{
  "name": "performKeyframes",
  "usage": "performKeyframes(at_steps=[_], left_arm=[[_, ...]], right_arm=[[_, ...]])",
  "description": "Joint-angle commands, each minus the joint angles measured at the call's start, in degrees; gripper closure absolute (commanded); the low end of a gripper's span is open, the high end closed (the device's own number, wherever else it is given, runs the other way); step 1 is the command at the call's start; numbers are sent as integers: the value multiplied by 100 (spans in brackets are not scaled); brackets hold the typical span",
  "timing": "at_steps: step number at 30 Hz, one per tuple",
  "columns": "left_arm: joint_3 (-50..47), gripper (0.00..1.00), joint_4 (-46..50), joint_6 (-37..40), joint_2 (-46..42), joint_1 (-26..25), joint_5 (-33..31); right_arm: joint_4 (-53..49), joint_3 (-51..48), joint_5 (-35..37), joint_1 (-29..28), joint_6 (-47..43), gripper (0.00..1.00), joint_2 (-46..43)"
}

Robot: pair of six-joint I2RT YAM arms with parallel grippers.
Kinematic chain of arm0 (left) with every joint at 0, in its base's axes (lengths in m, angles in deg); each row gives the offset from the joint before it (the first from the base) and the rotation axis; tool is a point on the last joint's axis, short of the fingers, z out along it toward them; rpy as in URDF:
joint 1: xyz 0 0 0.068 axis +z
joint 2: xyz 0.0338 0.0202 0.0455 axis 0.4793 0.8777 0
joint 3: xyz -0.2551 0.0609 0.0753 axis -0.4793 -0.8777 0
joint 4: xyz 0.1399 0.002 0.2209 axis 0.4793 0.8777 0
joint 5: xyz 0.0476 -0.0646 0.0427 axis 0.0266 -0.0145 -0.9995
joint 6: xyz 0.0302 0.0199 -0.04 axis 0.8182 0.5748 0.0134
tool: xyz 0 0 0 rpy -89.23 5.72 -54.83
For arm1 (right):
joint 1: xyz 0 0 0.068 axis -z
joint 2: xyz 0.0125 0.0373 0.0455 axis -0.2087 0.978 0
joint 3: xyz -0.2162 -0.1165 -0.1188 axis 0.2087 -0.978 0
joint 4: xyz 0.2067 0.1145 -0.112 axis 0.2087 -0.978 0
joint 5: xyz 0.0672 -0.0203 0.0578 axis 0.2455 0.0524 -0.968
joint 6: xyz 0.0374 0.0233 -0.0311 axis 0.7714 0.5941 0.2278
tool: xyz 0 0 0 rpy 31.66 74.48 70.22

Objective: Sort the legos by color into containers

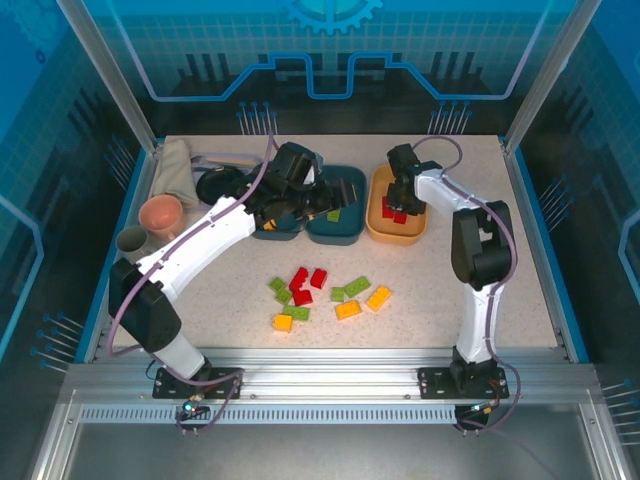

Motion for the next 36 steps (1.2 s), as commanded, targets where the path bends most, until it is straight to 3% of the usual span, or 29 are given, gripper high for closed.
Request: performKeyframes(at_steps=[1, 5, 9, 12, 16, 22, 28, 33, 36], left_arm=[[206, 16, 31, 157, 42, -11, 147], [160, 16, 103, 130, -2, -9, 121], [142, 16, 253, 129, -94, -10, 63], [135, 16, 451, 134, -212, -3, -65], [79, 16, 802, 130, -420, -6, -297], [-497, 16, 1284, -194, -1039, 107, -678], [-1693, 18, 1947, -1240, -1690, 745, -594], [-2843, 20, 1627, -2018, -1639, 1174, -60], [-3240, 20, 1112, -2331, -1373, 1194, 147]], right_arm=[[-394, 435, -218, 165, -72, 67, 257], [-533, 697, -255, 180, -188, 60, 408], [-658, 855, -342, 167, -209, 43, 287], [-673, 880, -344, 92, -269, 36, -6], [-722, 845, -241, -74, -348, 36, -531], [-359, 38, -117, -572, -521, 38, -1862], [992, -1755, -891, -1665, -1086, 36, -3508], [2601, -3481, -1743, -2947, -1473, 19, -4585], [2833, -3831, -1840, -3410, -1236, 4, -4773]])
